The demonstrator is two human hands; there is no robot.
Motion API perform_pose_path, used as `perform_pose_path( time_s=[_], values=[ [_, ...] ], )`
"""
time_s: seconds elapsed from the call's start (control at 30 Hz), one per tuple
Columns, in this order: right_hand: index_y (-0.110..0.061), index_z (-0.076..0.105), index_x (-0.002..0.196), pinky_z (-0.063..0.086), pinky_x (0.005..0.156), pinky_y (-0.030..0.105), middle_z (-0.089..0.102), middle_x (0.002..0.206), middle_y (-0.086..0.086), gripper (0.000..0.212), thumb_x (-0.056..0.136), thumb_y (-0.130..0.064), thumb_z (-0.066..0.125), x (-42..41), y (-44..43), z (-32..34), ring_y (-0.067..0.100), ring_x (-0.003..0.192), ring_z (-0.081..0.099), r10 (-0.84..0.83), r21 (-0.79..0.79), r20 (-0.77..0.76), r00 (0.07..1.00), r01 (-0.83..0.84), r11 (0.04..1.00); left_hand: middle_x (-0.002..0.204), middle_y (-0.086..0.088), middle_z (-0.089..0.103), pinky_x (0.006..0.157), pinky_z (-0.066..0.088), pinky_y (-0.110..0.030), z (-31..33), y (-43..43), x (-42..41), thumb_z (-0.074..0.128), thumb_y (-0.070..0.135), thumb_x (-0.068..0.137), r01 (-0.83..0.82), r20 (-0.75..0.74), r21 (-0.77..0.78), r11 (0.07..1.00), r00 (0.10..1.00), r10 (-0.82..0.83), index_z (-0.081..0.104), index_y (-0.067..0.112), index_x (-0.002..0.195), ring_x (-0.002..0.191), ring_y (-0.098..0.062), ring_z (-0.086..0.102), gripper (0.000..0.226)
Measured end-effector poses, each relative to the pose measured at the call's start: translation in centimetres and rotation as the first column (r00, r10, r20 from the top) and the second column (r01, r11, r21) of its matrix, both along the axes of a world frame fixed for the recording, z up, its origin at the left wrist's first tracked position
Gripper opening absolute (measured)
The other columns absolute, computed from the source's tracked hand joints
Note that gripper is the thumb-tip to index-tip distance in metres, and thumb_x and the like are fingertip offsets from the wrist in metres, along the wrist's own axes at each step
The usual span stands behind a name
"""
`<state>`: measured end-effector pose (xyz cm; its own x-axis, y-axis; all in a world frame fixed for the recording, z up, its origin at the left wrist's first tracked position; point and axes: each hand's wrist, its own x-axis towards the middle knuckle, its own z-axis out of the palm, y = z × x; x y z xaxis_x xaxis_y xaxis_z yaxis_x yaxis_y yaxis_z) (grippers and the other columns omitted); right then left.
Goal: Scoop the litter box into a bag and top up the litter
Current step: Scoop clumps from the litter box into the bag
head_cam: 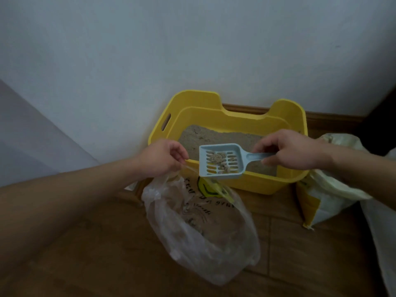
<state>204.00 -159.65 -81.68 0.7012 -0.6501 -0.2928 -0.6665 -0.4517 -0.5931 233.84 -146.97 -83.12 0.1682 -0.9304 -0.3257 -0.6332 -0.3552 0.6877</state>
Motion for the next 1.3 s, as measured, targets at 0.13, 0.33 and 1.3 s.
perform_pose_path(
  time_s=[0.13, 0.33, 1.3],
  values=[
    [-0.032, 0.074, 0.100, 0.054, 0.080, 0.031, 0.071, 0.094, -0.010, 0.024, 0.085, -0.013, 0.073, -0.2, 2.1, 0.3, 0.004, 0.083, 0.063, 0.119, 0.024, -0.023, 0.993, -0.118, 0.993, 0.081, -0.009, 0.073, 0.061, 0.052, -0.021, -0.1, 0.1, -0.4, 0.071, -0.011, 0.078, 0.001, -0.018, -0.013, 1.000, 1.000, -0.001, 0.069, 0.014, 0.085, 0.068, -0.013, 0.065, 0.027],
    [-0.031, 0.074, 0.106, 0.049, 0.078, 0.019, 0.068, 0.101, -0.014, 0.028, 0.085, -0.013, 0.073, 0.7, 3.9, -0.5, 0.001, 0.089, 0.062, 0.219, 0.037, -0.045, 0.975, -0.217, 0.975, 0.079, -0.006, 0.072, 0.059, 0.052, -0.018, -0.3, 0.3, -0.1, 0.072, -0.011, 0.078, -0.006, -0.044, -0.018, 1.000, 0.999, 0.006, 0.069, 0.014, 0.087, 0.065, -0.008, 0.064, 0.026],
    [-0.017, 0.070, 0.101, 0.050, 0.078, 0.039, 0.069, 0.089, -0.003, 0.020, 0.095, -0.012, 0.051, 2.7, 6.3, -4.3, 0.013, 0.082, 0.060, 0.339, 0.020, -0.113, 0.934, -0.339, 0.941, 0.078, -0.005, 0.074, 0.074, 0.058, -0.034, -1.1, 0.8, 1.1, 0.074, -0.010, 0.077, -0.024, -0.057, -0.022, 0.999, 0.998, 0.022, 0.070, 0.016, 0.086, 0.073, -0.015, 0.069, 0.028]
  ],
)
